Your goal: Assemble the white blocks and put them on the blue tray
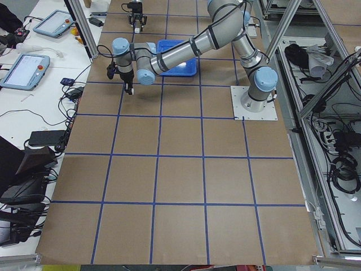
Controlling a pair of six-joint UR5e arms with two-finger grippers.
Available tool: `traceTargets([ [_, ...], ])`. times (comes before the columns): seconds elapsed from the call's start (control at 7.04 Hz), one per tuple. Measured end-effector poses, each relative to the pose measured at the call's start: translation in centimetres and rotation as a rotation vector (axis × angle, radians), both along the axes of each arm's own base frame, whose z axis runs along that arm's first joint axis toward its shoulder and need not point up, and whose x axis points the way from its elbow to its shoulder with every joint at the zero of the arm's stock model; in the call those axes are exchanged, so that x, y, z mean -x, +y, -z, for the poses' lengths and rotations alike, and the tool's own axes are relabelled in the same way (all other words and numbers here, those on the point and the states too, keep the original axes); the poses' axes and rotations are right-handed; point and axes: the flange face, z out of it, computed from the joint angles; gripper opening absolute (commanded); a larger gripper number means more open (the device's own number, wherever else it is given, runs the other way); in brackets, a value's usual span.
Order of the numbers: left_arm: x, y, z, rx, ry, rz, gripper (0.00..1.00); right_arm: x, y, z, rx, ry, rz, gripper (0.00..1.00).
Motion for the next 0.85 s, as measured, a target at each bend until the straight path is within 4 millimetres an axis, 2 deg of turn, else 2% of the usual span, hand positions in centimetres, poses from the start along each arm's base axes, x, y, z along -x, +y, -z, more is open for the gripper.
traceTargets([
  [0.43,9.8,8.5,-1.7,-0.025,0.008,-0.001,0.12,-0.9,0.0,-0.7,0.006,0.018,-0.016,0.0],
  [0.71,17.0,13.0,-3.1,-0.013,0.01,-0.028,0.12,-2.1,0.1,-2.9,0.025,0.045,-0.028,0.0],
  [0.85,20.6,15.0,-3.2,-0.014,0.013,-0.053,0.12,-2.6,0.4,-4.2,0.028,0.044,-0.032,0.0],
])
